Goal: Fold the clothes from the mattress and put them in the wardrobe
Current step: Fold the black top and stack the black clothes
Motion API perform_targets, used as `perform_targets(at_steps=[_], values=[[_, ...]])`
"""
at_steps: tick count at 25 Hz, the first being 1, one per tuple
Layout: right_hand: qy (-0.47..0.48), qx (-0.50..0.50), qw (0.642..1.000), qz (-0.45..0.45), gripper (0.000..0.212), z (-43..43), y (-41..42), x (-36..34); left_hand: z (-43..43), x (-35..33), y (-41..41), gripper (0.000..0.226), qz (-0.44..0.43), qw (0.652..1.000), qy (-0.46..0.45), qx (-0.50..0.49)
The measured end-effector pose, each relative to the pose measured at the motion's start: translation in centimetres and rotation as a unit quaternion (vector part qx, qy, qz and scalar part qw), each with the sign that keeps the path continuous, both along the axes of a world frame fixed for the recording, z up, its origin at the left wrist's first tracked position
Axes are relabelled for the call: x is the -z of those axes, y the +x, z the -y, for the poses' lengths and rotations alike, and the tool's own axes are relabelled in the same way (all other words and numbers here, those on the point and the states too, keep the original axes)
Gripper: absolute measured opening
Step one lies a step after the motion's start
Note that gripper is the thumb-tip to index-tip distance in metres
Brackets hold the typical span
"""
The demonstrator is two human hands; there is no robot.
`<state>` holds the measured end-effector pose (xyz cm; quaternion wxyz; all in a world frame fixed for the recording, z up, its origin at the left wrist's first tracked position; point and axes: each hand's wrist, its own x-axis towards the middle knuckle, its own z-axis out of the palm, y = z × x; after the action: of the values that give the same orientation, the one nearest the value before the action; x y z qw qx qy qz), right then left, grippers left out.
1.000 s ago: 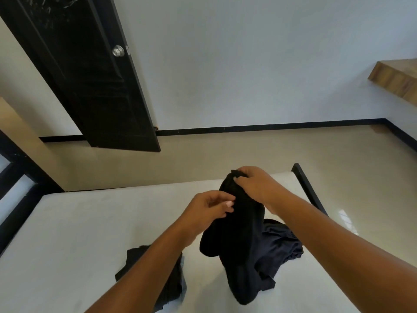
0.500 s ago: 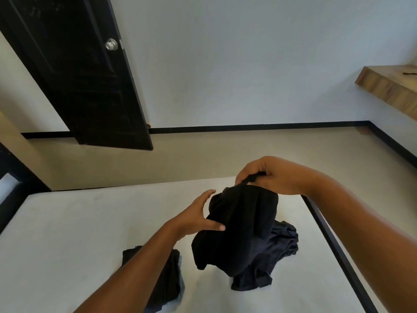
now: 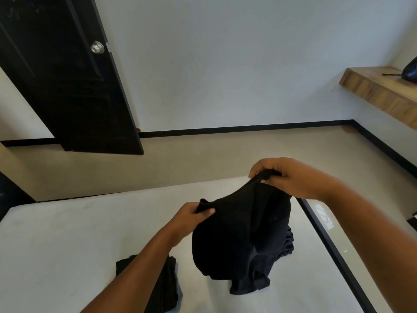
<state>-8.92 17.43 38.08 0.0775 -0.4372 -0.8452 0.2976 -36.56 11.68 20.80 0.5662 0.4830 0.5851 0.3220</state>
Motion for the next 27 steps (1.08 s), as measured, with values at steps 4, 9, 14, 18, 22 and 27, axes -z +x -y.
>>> perform_targets(at_steps=[4,9,14,18,22,27], values=[[0.065,0.099,0.990,0.071,0.010,-1.2,1.8,2.5,-0.8,-2.5,-2.4,0.027,0.016,0.993,0.056,-0.102],[0.130,0.189,0.964,0.138,0.044,-1.0,0.3,3.6,-2.4,-6.8,-2.6,0.045,-0.124,0.981,0.117,-0.097],[0.039,0.191,0.979,0.058,0.040,-0.5,-4.4,3.4,-2.9,-9.9,-0.1,0.049,-0.177,0.974,0.122,-0.066],[-0.008,0.171,0.985,-0.030,0.030,-0.1,-8.2,3.1,-3.3,-12.0,3.0,0.042,-0.187,0.978,0.088,0.005],[-0.011,0.151,0.985,-0.080,0.024,-0.3,-9.4,2.6,-3.6,-13.4,4.0,0.043,-0.123,0.992,0.028,-0.004],[-0.040,0.052,0.991,-0.117,0.037,0.1,-9.5,3.0,-3.1,-14.7,3.4,0.076,-0.069,0.998,-0.005,0.004]])
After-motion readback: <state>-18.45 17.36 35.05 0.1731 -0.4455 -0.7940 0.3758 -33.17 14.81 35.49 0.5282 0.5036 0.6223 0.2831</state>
